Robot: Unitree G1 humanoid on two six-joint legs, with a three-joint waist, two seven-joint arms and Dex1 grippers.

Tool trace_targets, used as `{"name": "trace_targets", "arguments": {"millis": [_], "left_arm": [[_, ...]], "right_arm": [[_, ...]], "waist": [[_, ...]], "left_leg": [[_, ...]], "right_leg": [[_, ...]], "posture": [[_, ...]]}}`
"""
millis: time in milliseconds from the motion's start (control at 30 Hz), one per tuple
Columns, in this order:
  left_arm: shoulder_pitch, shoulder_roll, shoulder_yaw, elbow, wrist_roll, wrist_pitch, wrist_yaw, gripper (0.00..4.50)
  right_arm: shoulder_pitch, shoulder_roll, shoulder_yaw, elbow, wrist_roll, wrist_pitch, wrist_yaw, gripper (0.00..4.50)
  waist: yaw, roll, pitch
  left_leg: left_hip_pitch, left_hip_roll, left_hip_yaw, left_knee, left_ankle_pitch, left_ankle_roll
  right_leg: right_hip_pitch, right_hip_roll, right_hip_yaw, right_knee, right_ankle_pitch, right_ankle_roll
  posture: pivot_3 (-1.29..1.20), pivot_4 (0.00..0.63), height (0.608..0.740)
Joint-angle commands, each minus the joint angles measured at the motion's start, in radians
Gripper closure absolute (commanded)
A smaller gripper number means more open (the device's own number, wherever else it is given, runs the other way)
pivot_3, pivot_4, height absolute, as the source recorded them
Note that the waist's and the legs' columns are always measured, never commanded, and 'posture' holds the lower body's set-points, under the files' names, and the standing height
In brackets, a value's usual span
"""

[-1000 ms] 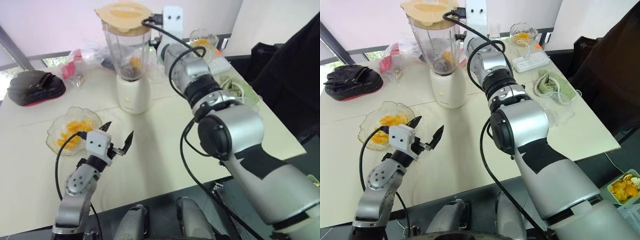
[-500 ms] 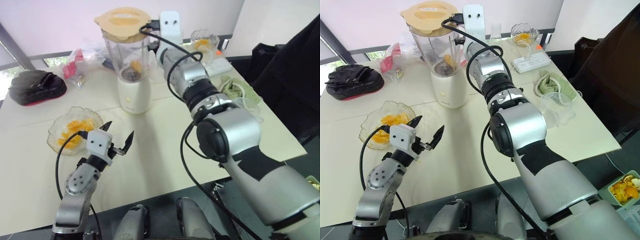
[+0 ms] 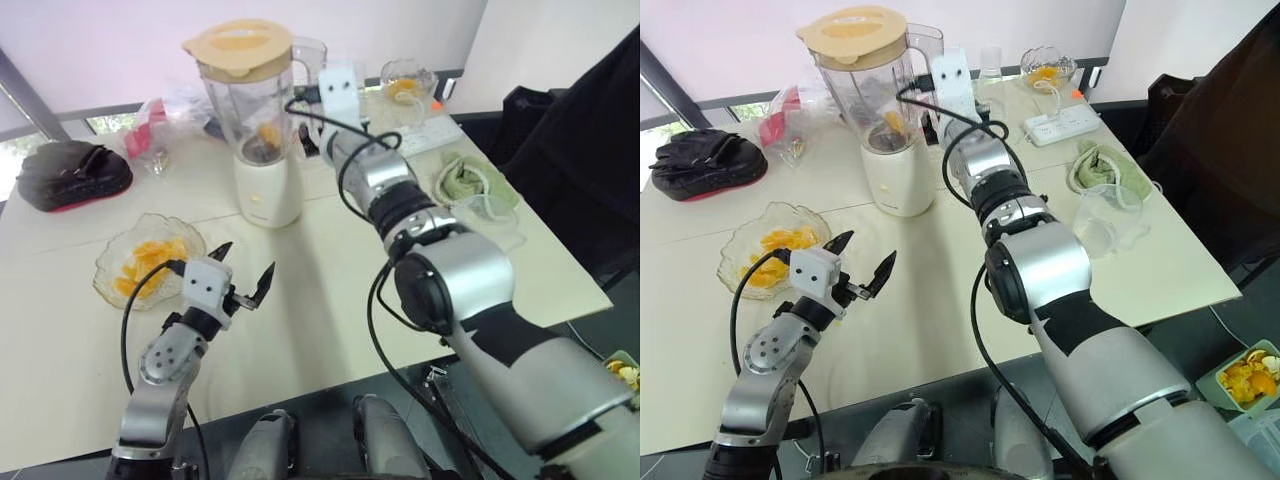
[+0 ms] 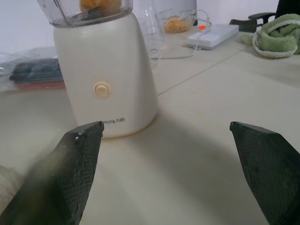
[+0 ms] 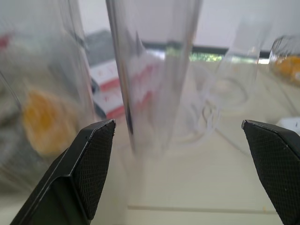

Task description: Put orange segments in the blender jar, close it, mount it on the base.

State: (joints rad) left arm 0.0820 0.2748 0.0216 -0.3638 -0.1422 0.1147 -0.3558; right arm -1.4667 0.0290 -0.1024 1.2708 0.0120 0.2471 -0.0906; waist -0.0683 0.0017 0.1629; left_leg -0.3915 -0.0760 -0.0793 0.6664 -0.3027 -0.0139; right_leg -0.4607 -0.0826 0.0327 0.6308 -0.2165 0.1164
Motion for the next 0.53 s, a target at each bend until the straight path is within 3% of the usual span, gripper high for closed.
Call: {"name": "trace_targets", "arguments": {"millis": [33,133,233,333,533], "left_arm": [[-0.011,0.013,0.016,-0.042,-0.025,-0.009,-0.016,0.00],[-0.020,0.034,0.029,-0.066,-0.039,0.011,-0.033,0.00],[-0.020,0.060,0.046,-0.083,-0.055,0.021,-0.047,0.00],[-0.015,0.092,0.086,-0.117,-0.096,0.058,-0.064,0.00],[-0.037,0.137,0.138,-0.153,-0.139,0.105,-0.072,0.00]], "right_arm": [[0.215,-0.028,0.043,-0.315,0.024,-0.040,0.190,0.06],[0.495,-0.085,0.092,-0.747,0.086,0.015,0.379,0.06],[0.665,-0.152,0.116,-1.024,0.128,0.073,0.486,0.06],[0.852,-0.308,0.113,-1.341,0.223,0.189,0.645,0.06],[0.985,-0.507,0.069,-1.607,0.393,0.344,0.820,0.06]], "waist": [[0.003,-0.001,-0.002],[0.009,-0.001,-0.002],[0.009,-0.001,-0.002],[0.018,-0.001,-0.002],[0.028,-0.001,-0.002]], "left_leg": [[0.000,0.000,-0.001,0.000,0.000,0.000],[0.000,0.000,-0.003,0.001,0.000,0.000],[-0.001,-0.001,-0.002,0.002,0.000,0.000],[0.000,0.000,-0.002,0.002,0.000,0.000],[0.004,0.001,-0.001,0.002,-0.002,0.005]], "right_leg": [[0.001,0.000,-0.001,0.000,0.000,0.000],[0.002,-0.001,-0.003,0.000,0.000,0.000],[0.001,-0.001,-0.002,0.000,0.000,0.000],[0.001,0.000,-0.002,-0.001,0.000,0.000],[0.006,0.000,-0.003,0.000,0.000,0.000]], "posture": [[0.00,0.150,0.740],[0.00,0.150,0.740],[0.00,0.150,0.740],[0.00,0.150,0.740],[0.00,0.150,0.740]]}}
